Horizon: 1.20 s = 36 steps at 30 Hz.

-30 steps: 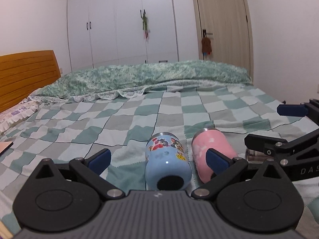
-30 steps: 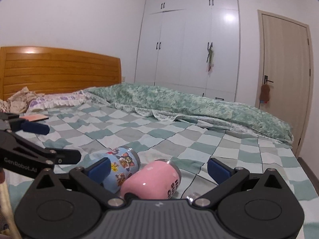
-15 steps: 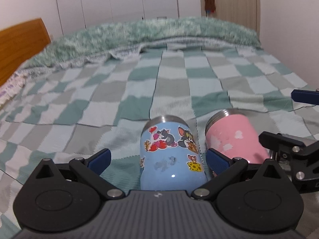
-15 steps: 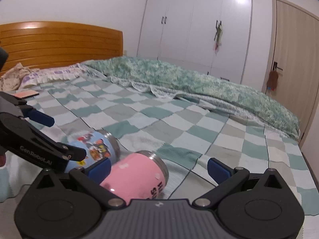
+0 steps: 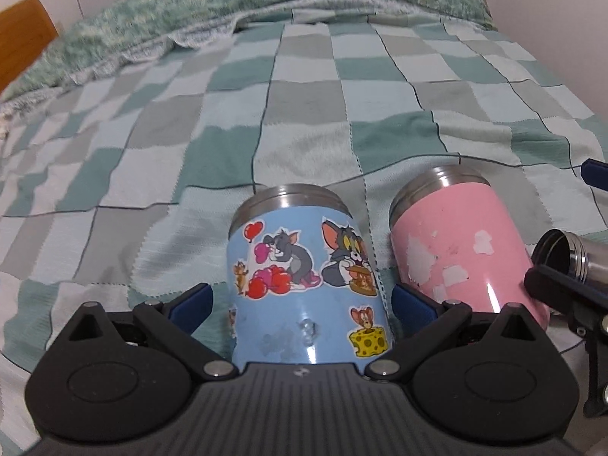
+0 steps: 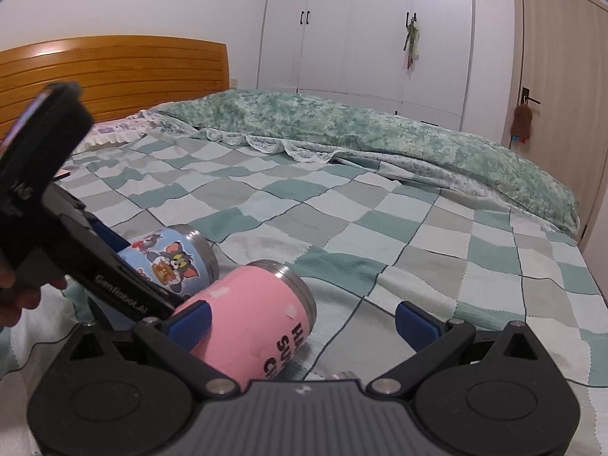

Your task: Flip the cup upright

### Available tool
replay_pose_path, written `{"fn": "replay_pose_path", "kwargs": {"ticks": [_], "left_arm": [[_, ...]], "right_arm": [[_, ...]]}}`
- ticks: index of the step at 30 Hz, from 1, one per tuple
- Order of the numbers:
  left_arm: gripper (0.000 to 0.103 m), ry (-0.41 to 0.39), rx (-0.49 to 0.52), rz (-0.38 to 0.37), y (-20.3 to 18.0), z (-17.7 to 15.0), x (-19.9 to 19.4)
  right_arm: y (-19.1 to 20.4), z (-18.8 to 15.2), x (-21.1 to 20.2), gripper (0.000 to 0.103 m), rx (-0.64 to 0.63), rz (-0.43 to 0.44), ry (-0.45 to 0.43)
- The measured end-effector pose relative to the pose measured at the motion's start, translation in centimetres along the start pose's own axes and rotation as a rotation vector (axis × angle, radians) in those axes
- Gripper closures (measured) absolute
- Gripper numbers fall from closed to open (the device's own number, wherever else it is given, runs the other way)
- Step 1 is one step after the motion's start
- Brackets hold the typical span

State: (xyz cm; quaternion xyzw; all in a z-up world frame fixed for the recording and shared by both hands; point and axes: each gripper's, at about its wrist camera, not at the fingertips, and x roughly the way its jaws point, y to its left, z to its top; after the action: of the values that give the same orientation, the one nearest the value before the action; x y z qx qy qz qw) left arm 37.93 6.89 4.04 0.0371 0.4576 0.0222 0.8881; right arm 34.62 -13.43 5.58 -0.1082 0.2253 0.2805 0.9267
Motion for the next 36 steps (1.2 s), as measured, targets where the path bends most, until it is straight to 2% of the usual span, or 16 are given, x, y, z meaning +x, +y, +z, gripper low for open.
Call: {"fn": "replay_pose_path", "kwargs": {"ticks": [3,9,16,29,36], "left_arm": [[0.014,0.035,-0.031,-0.029,0.6,0.1,0.1],[0.016,0.057,-0.017,-0.041,0.7,0.2,0.0],[0.018,0.109,0.047,0.013,0.6,-0.1,1.0],[0.019,0.018,0.082,-0.002,1.1,-2.2,-1.4],[0.019,-0.038,0.079,-0.025,0.4,-4.3,-5.3]], "right_arm": [[0.0,0.0,-0.3,0.0,0.001,0.013,-0.012],[-0.1,0.2,-1.4,0.0,0.002,0.076,-0.063],[0.3,0.1,-1.7,0.0,-0.025,0.101,-0.068],[0.7,-0.2,-2.6,0.0,-0.024,0.089,-0.066],[1.7,-0.8,-5.5,0.0,-0.009,0.081,-0.064]]}}
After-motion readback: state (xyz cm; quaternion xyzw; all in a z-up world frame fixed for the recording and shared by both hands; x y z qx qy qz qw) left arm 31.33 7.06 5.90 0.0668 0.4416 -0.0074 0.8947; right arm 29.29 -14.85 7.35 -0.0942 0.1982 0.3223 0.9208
